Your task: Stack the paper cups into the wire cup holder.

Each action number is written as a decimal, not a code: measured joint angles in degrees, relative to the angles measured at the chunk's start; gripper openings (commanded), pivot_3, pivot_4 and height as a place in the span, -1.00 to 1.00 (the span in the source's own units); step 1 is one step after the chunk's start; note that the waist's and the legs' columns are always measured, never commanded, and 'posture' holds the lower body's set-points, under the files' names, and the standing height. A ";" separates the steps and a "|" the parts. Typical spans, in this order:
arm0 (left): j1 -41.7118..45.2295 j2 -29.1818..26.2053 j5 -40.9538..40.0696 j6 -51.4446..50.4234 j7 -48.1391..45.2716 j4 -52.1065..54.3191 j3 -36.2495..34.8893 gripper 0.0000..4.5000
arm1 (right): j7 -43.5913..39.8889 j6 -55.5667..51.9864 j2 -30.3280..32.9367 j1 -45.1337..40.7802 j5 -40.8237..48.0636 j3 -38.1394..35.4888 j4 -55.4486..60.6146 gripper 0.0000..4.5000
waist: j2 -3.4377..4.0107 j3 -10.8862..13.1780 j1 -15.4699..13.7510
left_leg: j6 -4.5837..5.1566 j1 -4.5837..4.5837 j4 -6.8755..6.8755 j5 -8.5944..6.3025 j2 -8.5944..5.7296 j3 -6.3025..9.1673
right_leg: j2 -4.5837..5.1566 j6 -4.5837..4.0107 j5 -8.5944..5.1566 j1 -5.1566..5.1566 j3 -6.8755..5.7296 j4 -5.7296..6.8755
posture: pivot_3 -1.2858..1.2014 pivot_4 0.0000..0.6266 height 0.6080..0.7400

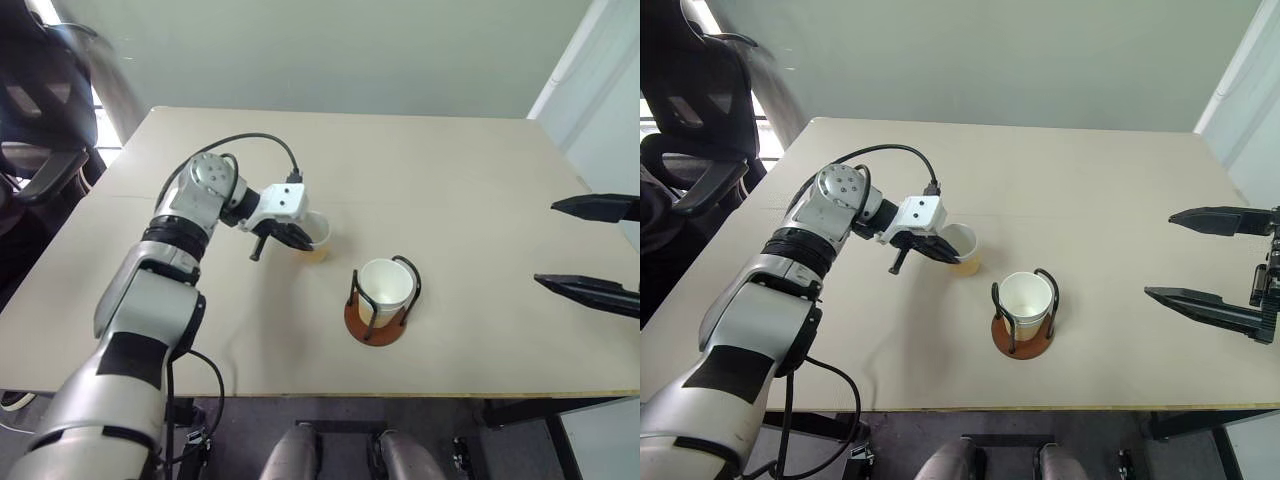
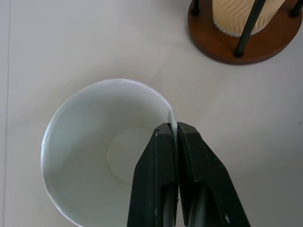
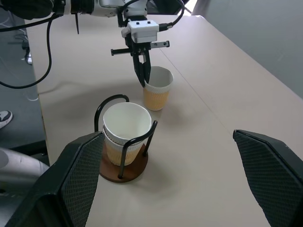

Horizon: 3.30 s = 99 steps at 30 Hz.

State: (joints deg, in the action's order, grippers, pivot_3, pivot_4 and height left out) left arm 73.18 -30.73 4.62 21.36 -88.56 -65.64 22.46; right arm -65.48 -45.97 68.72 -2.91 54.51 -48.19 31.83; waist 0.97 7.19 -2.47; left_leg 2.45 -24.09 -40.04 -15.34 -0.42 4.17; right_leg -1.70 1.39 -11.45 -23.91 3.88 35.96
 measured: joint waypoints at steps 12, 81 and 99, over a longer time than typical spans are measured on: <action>15.99 -14.48 -38.97 -24.92 -2.05 31.74 14.82 -0.98 | -1.57 1.57 1.13 -1.00 -2.17 0.47 -1.89 1.00 | 0.10 -0.06 0.56 | 0.09 -0.06 0.09 -0.21 -0.02 -0.10 | 0.02 0.10 -0.05 -0.01 0.15 -0.25 | 0.03 -0.52 1.00; -17.03 -34.29 -40.41 -42.00 17.20 43.45 -7.85 0.99 | -10.29 18.77 0.11 -19.65 -17.99 31.84 -26.78 1.00 | 0.44 -0.09 3.30 | -0.75 0.22 0.51 0.43 0.01 -0.46 | -0.18 0.18 -0.08 -0.26 0.76 -0.03 | 0.03 -0.52 1.00; -72.11 -23.06 -46.47 -61.51 45.47 80.37 -58.98 0.99 | -18.04 22.21 -11.95 -38.65 -24.18 42.48 -50.16 1.00 | 0.10 -0.05 2.38 | -0.72 1.04 1.38 0.58 0.04 -0.56 | -0.13 -1.44 -0.07 -0.12 0.76 0.32 | 0.03 -0.52 1.00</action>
State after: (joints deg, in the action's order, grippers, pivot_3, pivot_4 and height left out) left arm 1.07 -53.79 -41.85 -40.15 -43.09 14.73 -36.52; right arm -83.52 -23.76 56.76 -41.56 30.33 -5.71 -18.33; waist 1.07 7.13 -0.09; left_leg 1.73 -23.05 -38.66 -14.75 -0.39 3.61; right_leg -1.83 -0.05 -11.52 -24.02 4.64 36.27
